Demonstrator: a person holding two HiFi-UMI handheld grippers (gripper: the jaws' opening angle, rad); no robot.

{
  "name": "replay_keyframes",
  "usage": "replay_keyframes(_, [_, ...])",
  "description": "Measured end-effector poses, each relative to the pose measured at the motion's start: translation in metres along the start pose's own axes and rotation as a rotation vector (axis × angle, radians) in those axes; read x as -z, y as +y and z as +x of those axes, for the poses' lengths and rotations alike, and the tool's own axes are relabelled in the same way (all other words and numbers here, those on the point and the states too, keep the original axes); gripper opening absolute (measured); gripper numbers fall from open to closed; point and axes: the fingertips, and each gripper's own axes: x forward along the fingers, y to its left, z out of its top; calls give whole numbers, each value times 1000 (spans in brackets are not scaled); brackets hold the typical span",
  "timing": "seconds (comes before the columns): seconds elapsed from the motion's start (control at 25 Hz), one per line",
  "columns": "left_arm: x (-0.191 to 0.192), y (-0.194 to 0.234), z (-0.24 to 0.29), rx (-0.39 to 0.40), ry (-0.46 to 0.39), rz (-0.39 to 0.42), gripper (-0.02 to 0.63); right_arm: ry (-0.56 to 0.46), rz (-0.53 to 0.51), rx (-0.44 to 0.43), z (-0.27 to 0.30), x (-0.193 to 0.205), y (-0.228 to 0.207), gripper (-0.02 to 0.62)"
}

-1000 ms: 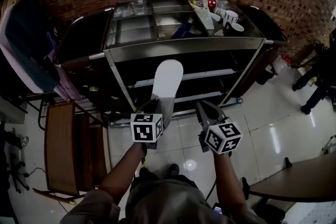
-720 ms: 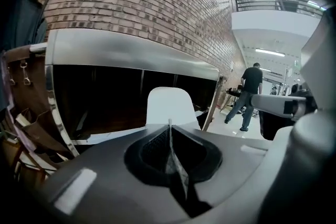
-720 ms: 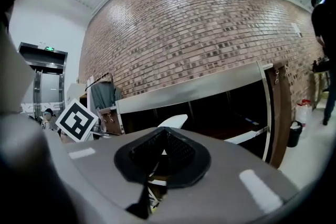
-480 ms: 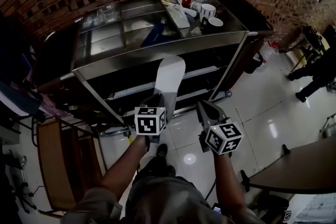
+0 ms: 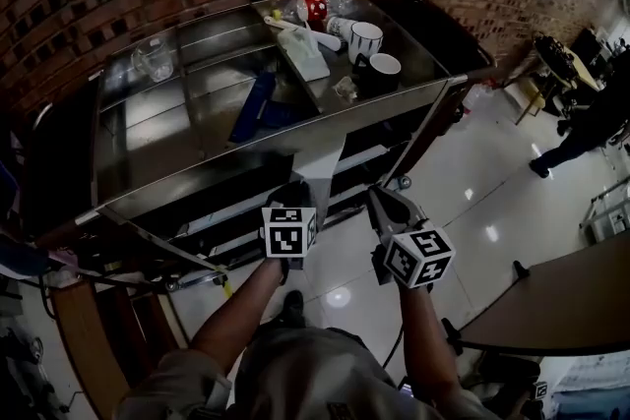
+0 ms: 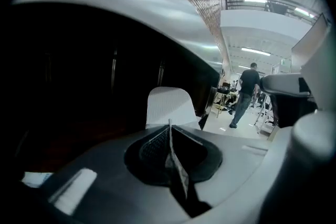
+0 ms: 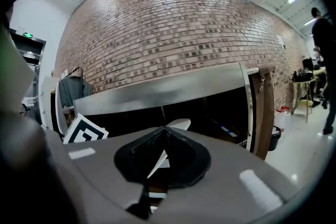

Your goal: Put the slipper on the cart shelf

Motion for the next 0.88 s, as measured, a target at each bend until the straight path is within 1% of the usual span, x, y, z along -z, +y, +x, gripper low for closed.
replay_keyframes(0.2, [-3,5,36,-1,8,-17,14,17,10,27,20,-1,-17,0])
replay_keyframes(0.32, [-1,9,51,-17,16,-28,14,31,16,18,31,1,-26,0])
replay_keyframes(0.44, [-5,12,66,-43,9,-40,14,49,15,-13,44,0,-38,0])
replay_keyframes(0.64, [-6,22,90,-135,-2,-74,14,89,15,-101,62,4,-56,0])
replay_keyframes(0.88, [-8,39,115,-270,-34,-118,14,118,-30,-210,76,-3,-78,0])
